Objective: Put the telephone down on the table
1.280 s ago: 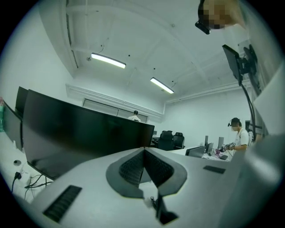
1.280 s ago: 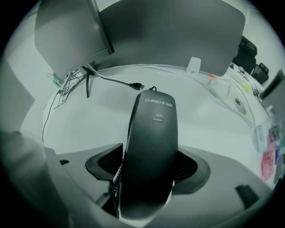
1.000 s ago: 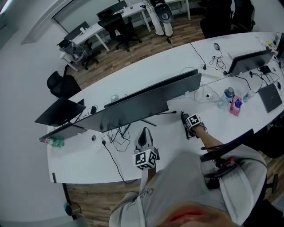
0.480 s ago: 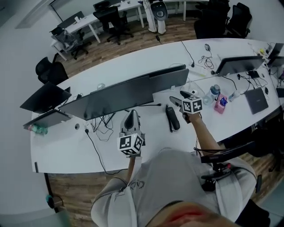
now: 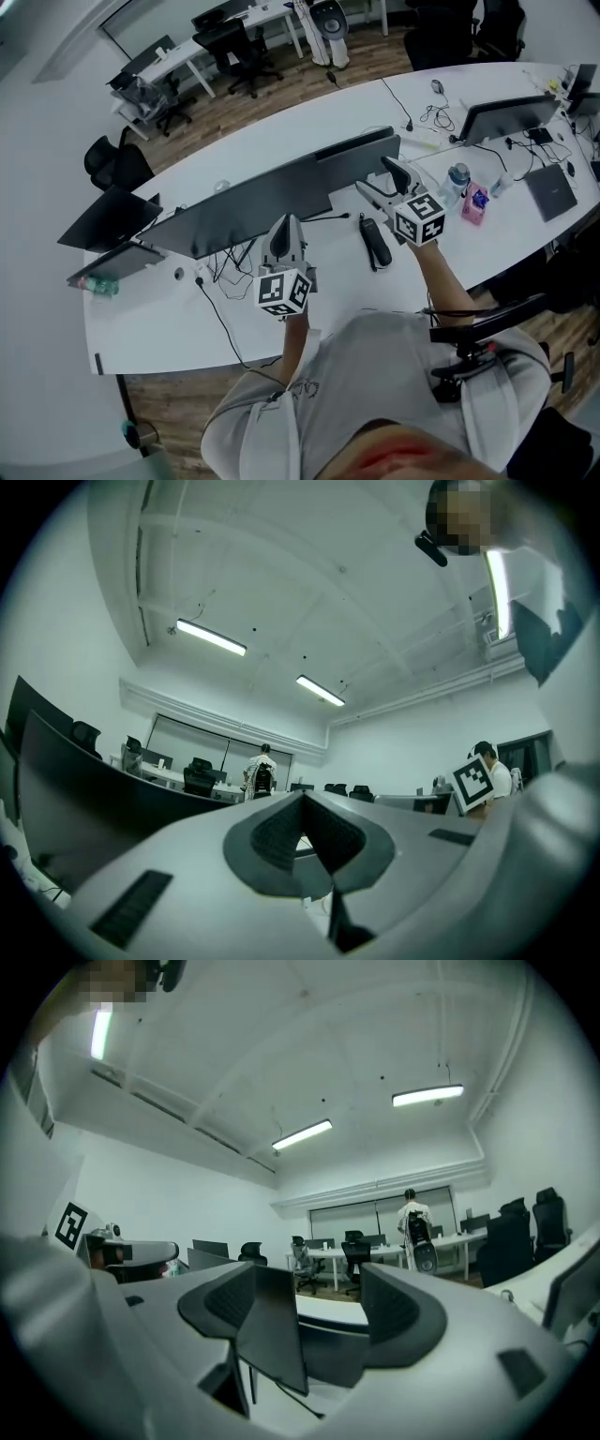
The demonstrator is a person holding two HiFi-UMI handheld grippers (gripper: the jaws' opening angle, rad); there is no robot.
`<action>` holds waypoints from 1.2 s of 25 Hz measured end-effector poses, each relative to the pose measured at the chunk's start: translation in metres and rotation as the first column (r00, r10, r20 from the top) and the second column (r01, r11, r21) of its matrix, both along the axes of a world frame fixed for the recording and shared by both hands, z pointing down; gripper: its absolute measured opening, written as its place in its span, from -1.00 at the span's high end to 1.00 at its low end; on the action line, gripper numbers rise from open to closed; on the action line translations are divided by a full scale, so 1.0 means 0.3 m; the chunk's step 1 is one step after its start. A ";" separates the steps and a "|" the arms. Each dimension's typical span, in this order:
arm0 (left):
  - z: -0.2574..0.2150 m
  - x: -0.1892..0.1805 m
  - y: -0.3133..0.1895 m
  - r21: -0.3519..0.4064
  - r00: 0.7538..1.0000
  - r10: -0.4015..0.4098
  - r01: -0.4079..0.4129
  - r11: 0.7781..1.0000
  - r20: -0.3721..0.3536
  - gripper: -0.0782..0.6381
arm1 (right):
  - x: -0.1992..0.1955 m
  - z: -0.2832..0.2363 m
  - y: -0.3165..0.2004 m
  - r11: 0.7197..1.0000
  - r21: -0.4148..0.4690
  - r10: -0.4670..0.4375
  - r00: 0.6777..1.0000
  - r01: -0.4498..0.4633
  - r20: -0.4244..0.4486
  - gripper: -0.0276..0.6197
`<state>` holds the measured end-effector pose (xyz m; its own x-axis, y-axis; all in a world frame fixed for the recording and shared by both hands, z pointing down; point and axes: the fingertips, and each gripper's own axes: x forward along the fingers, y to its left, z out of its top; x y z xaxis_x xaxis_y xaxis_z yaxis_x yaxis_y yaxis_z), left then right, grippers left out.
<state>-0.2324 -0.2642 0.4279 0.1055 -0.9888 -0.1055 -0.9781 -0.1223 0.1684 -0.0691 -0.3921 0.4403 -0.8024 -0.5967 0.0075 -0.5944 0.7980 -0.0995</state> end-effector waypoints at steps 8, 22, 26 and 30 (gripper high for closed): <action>0.037 -0.040 0.064 -0.048 0.999 -0.029 0.027 0.998 -0.042 0.75 | -0.028 -0.040 0.077 1.000 0.011 -0.026 1.000 0.026 0.011 -0.13; 0.053 -0.002 0.107 -0.065 0.999 -0.050 0.049 0.997 -0.017 0.75 | 0.006 -0.112 0.137 0.992 0.121 0.013 0.998 -0.021 0.065 -0.11; 0.039 0.002 0.115 -0.067 0.999 -0.047 0.047 0.997 -0.001 0.75 | 0.010 -0.132 0.159 0.996 0.087 -0.008 0.988 -0.006 0.155 0.85; 0.062 -0.001 0.126 -0.092 0.998 -0.057 0.055 0.994 -0.013 0.75 | -0.015 -0.096 0.171 0.998 0.004 -0.064 0.989 0.064 0.131 0.87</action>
<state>-0.2326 -0.2264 0.4464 0.0488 -0.9987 -0.0152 -0.9801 -0.0508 0.1918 -0.0735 -0.3408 0.4114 -0.8328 -0.5444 -0.1006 -0.5242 0.8338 -0.1732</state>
